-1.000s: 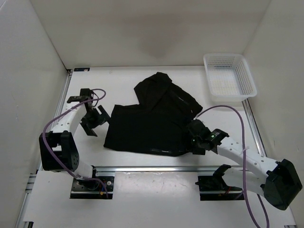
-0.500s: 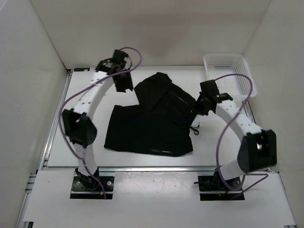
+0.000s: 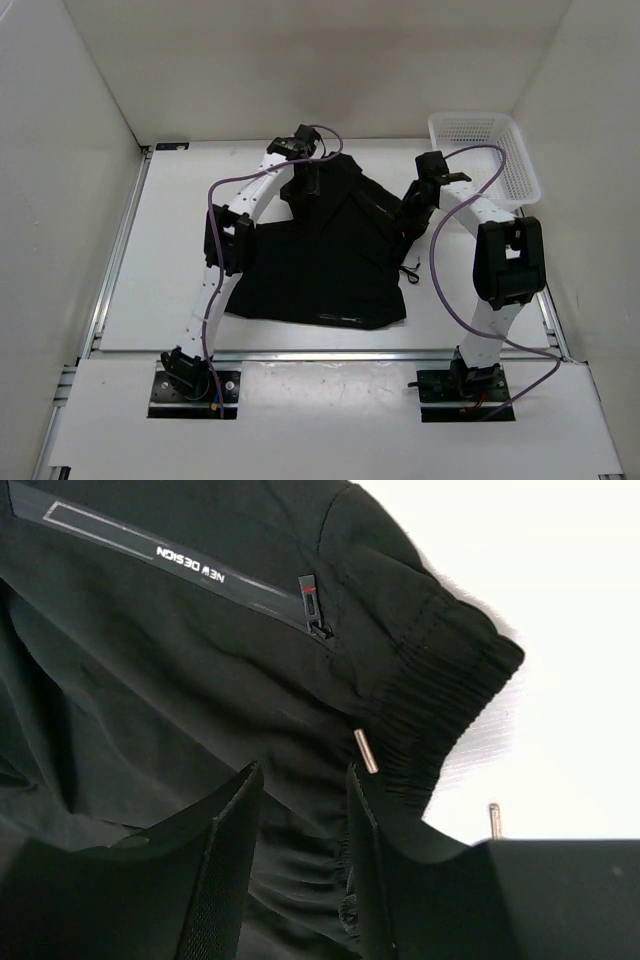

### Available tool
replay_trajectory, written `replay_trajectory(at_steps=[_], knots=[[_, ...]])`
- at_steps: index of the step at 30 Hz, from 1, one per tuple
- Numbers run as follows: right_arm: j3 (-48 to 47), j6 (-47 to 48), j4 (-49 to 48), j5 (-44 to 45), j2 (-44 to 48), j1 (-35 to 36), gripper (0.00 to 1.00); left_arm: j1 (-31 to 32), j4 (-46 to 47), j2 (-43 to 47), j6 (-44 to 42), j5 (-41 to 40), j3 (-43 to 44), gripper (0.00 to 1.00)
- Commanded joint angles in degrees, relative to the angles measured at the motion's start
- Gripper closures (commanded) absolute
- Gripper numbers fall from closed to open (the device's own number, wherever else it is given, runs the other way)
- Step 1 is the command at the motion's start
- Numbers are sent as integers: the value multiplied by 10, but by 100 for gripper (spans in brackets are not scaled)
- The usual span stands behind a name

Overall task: Fold and stack the shorts
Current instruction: Flatten the shorts out

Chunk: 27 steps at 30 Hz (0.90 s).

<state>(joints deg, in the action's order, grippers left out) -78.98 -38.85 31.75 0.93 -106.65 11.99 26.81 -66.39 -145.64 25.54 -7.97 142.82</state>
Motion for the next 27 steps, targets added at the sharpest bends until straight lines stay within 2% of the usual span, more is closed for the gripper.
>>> replay_trajectory(at_steps=[1, 2, 6, 12, 17, 18, 19, 22, 27], knots=[[-10, 5, -4, -13, -1, -11, 55, -3, 35, -1, 6, -23, 46, 32], [-5, 5, -4, -13, -1, -11, 50, -3, 41, -11, 6, -13, 64, 32], [15, 5, -14, -36, -12, -28, 39, -9, 52, -43, 6, 20, 77, 36], [20, 0, -26, -47, -36, -28, 38, -9, 71, -48, -9, 30, 72, 57], [9, -5, -26, -42, -58, -28, 38, -14, 71, -59, -20, 42, 72, 58], [9, -5, -26, -42, -65, -28, 38, -14, 71, -59, -20, 42, 72, 62], [9, -5, -26, -42, -71, -28, 38, -14, 71, -59, -20, 47, 72, 71], [9, -5, -26, -42, -76, -28, 38, -14, 76, -53, -20, 47, 72, 88], [15, -5, -26, -42, -65, -28, 38, -19, 76, -37, -25, 47, 54, 90]])
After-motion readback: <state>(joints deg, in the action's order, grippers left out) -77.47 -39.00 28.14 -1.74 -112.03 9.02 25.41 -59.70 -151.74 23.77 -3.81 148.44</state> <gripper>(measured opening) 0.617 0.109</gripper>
